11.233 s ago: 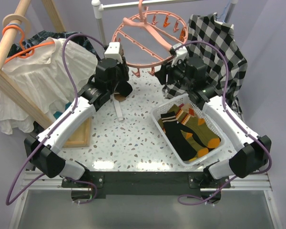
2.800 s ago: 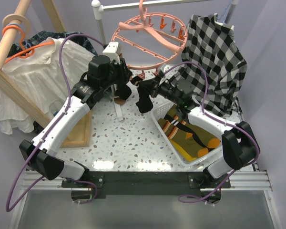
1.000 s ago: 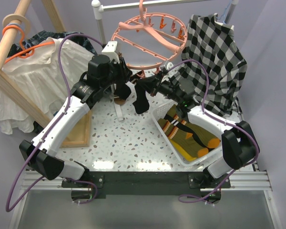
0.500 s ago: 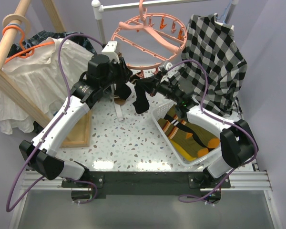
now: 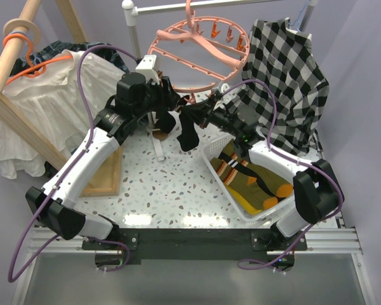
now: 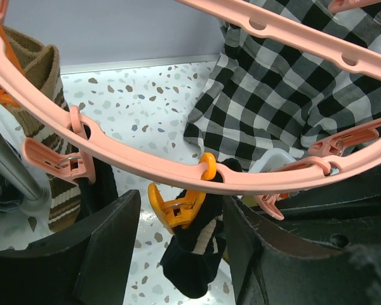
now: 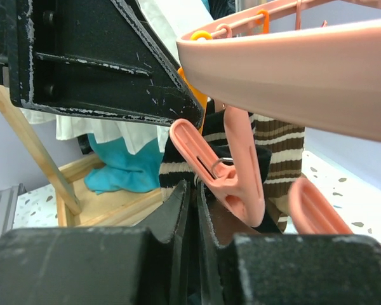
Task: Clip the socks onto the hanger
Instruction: Clamp the sock onto the hanger, then open the clamp at the hanger.
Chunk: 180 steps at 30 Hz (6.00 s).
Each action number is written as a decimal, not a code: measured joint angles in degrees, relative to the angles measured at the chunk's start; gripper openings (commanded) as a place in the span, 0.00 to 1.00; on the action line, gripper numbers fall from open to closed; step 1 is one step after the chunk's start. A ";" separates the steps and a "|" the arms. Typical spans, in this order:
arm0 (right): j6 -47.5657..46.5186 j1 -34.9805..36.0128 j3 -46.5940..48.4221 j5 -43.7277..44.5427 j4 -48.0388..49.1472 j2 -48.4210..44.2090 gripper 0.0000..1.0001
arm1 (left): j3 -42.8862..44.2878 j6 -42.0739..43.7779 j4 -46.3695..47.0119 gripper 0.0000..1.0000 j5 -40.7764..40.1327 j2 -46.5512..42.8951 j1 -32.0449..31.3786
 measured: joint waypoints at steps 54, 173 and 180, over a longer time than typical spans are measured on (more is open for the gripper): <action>-17.16 -3.06 25.64 17.51 -59.21 -8.41 0.71 | -13.75 1.42 13.60 0.79 16.04 -10.12 -0.50; -4.22 0.50 5.81 1.11 -1.99 3.04 0.17 | 6.38 -6.05 -1.29 0.40 5.95 4.09 0.76; -4.52 0.46 6.03 1.49 -3.67 3.04 0.11 | 5.40 -5.79 -1.14 0.67 5.14 1.79 0.76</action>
